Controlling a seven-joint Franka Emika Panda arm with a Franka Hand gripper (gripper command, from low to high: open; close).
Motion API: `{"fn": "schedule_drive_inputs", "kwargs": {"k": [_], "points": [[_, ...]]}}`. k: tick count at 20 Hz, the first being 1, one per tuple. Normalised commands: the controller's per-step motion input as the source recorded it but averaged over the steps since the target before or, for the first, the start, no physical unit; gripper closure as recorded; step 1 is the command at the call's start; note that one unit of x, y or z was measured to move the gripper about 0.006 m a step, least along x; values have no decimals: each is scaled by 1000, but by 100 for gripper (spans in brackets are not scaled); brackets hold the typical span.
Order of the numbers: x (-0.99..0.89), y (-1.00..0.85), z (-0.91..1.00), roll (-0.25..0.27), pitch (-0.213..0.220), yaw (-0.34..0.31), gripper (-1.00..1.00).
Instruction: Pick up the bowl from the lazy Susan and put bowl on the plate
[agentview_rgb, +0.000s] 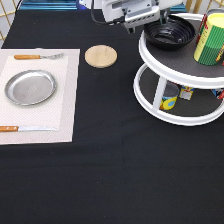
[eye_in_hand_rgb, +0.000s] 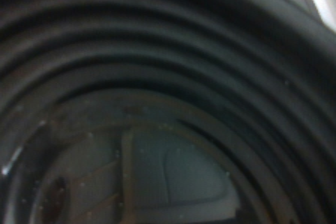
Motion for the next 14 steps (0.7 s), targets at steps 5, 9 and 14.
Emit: {"fn": "schedule_drive_inputs", "kwargs": {"k": [5,9,14], "points": [[-169,19,0,-69,-58,0,100],[-165,136,0,-111,-88,0,100],[-37,137,0,-128,-94,-5,100]]}}
